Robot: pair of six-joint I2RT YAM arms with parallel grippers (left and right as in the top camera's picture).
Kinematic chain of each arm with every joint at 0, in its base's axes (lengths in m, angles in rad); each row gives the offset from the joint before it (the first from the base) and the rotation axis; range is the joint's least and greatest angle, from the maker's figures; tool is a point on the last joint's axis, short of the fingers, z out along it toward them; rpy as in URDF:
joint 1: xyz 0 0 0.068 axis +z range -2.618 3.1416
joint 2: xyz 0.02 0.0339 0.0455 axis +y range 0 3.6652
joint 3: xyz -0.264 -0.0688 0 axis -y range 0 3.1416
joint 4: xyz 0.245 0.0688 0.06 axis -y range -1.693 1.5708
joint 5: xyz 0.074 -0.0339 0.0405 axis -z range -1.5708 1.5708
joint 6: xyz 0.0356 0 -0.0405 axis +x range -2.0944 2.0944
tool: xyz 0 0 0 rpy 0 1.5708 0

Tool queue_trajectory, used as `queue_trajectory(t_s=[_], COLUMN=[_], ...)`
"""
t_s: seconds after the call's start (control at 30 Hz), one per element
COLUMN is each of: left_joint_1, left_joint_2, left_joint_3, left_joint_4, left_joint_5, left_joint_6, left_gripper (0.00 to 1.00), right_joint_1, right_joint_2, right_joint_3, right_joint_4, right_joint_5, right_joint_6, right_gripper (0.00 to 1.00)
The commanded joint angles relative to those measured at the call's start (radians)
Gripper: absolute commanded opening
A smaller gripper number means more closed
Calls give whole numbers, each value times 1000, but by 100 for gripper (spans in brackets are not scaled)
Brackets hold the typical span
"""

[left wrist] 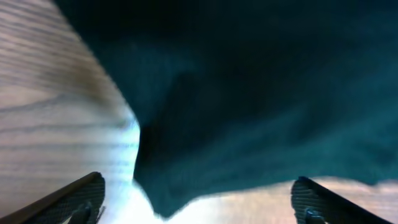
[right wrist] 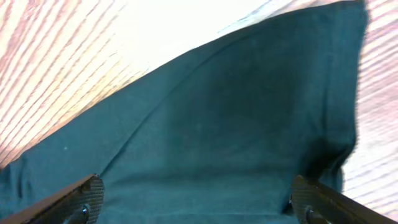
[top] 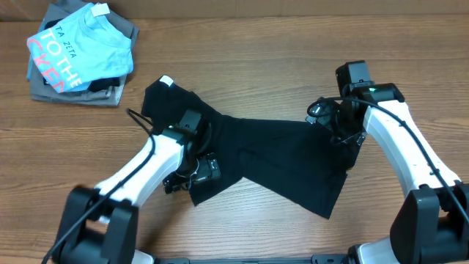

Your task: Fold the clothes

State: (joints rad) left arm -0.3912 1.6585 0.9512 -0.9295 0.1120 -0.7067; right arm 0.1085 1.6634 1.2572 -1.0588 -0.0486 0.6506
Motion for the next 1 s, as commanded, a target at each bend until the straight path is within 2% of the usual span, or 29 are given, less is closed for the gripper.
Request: queue_trajectory(t_s=[0.0, 0.2, 0.33, 0.43, 0.47, 0.6, 0.67, 0.7, 0.73, 0.77, 0.9, 0.97], left_joint_1=[0, -2, -2, -2, -2, -2, -2, -2, -2, -2, -2, -2], left_joint_2=[91, 170, 172, 172, 172, 172, 172, 172, 172, 172, 172, 172], left_joint_3=[13, 13, 13, 13, 13, 13, 13, 13, 13, 13, 13, 13], left_joint_4=[7, 11, 13, 14, 14, 18, 20, 22, 26, 29, 34, 42], left_joint_5=[12, 16, 15, 16, 16, 15, 15, 15, 15, 15, 15, 14], left_joint_6=[-34, -34, -26, -26, -27, -27, -27, -27, -27, -27, -27, -27], left_gripper=[91, 82, 56, 31, 27, 27, 24, 19, 10, 6, 8, 7], right_joint_1=[-35, -84, -134, -182, -198, -235, -237, -237, -237, -234, -232, -232], right_joint_2=[3, 3, 3, 3, 3, 6, 17, 26, 35, 48, 80, 82], right_joint_3=[0, 0, 0, 0, 0, 0, 0, 0, 0, 0, 0, 0], right_joint_4=[-11, -20, -15, 0, 5, 24, 32, 33, 29, 20, -62, -112], right_joint_5=[18, 23, 40, 67, 76, 77, 77, 76, 72, 65, -16, -62], right_joint_6=[1, 0, 1, 1, 1, 1, 1, 1, 0, 1, 0, -19], right_gripper=[100, 100, 100, 100, 100, 100, 100, 100, 100, 99, 99, 96])
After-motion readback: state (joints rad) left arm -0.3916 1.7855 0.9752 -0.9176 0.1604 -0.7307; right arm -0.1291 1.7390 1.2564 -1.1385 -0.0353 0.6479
